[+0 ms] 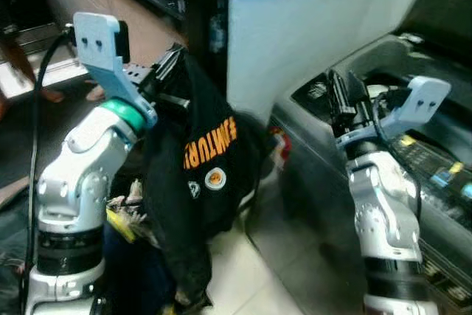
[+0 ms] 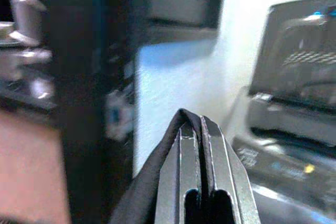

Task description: Clothes washing

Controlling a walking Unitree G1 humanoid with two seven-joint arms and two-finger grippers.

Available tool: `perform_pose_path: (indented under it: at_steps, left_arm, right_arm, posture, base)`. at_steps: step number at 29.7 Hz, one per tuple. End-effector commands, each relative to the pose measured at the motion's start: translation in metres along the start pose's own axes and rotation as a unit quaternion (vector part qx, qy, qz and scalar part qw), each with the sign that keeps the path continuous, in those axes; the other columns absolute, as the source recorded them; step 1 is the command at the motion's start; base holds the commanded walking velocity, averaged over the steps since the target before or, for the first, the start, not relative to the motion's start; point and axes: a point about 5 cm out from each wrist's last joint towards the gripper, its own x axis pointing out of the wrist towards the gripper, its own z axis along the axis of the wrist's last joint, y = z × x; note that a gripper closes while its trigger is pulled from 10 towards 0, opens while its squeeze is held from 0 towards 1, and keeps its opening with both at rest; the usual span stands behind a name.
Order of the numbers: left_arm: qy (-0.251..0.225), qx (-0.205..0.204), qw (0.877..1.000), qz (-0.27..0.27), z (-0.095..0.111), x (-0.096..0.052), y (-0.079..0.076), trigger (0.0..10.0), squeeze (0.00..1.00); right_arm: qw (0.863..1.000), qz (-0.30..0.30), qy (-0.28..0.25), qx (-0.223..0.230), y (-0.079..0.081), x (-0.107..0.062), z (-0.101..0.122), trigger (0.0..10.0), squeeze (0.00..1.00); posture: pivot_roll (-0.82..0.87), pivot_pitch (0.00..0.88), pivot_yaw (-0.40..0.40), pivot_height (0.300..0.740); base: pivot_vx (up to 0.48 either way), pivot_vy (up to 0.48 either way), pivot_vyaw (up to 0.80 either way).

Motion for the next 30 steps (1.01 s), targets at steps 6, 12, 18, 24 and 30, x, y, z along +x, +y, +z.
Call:
perform_pose_path:
  at_steps: [6, 12, 18, 24, 30]
  left_arm:
    - [-0.008, 0.012, 1.0, 0.004, 0.0041, -0.0015, 0.001, 10.0, 0.0]
    - [-0.009, 0.012, 1.0, 0.004, 0.0045, -0.0014, 0.0008, 10.0, 0.0]
    - [-0.009, 0.012, 1.0, 0.005, 0.0047, -0.0011, 0.0007, 10.0, 0.0]
    - [-0.009, 0.012, 1.0, 0.008, 0.0051, -0.0014, 0.0017, 10.0, 0.0]
    - [-0.01, 0.011, 1.0, 0.013, 0.0056, -0.0008, 0.0029, 10.0, 0.0]
  right_arm:
    - [1.0, -0.003, 0.001, 0.007, 0.0, -0.0021, -0.0006, 10.0, 0.0]
    - [1.0, -0.003, 0.002, 0.007, 0.0, -0.0024, -0.0008, 10.0, 0.0]
    - [1.0, -0.003, 0.002, 0.007, -0.0002, -0.0021, -0.0005, 10.0, 0.0]
    - [1.0, -0.004, 0.0, 0.008, 0.0003, -0.0022, 0.001, 10.0, 0.0]
    - [1.0, -0.01, -0.004, 0.015, -0.0011, -0.0012, 0.0027, 10.0, 0.0]
  posture:
    - [-0.03, 0.046, 0.044, 0.74]
    - [-0.03, 0.051, 0.045, 0.74]
    - [-0.03, 0.052, 0.045, 0.74]
    - [-0.03, 0.052, 0.045, 0.74]
    - [-0.03, 0.055, 0.045, 0.74]
  base:
    - [0.0, 0.0, -0.78]
    - [0.0, 0.0, -0.78]
    - [0.0, 0.0, -0.78]
    - [0.0, 0.0, -0.78]
    - [0.0, 0.0, -0.78]
